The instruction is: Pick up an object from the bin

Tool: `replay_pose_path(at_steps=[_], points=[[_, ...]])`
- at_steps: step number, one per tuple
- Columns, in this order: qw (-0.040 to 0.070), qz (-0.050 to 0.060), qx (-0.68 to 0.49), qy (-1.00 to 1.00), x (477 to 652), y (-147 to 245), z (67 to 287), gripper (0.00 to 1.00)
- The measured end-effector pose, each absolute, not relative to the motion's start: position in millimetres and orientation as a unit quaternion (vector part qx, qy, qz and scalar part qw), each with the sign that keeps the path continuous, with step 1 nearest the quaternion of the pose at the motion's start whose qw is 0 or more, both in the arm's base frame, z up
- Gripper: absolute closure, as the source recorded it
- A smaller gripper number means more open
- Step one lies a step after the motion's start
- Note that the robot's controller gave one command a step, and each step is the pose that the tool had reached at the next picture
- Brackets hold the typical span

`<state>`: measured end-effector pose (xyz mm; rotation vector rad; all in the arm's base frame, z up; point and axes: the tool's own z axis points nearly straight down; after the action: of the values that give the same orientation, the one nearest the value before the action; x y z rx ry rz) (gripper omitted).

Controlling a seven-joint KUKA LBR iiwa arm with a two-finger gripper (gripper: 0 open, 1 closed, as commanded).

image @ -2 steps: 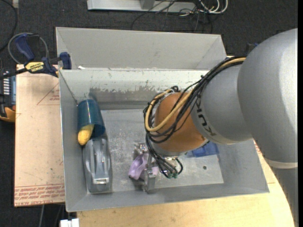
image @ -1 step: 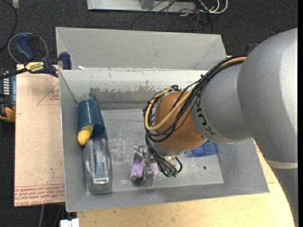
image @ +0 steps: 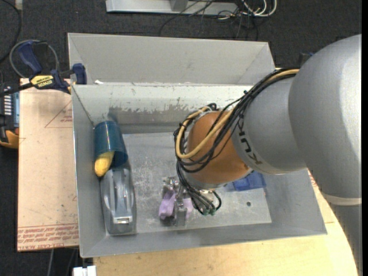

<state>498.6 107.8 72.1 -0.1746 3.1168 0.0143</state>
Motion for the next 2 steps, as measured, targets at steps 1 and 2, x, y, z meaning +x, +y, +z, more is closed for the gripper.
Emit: replay_pose_path(at_steps=[1, 2], points=[[0.008, 0.004, -0.056, 0.998, 497.0, 108, 89, 1.00], [0.007, 0.004, -0.055, 0.998, 496.7, 108, 134, 1.00]])
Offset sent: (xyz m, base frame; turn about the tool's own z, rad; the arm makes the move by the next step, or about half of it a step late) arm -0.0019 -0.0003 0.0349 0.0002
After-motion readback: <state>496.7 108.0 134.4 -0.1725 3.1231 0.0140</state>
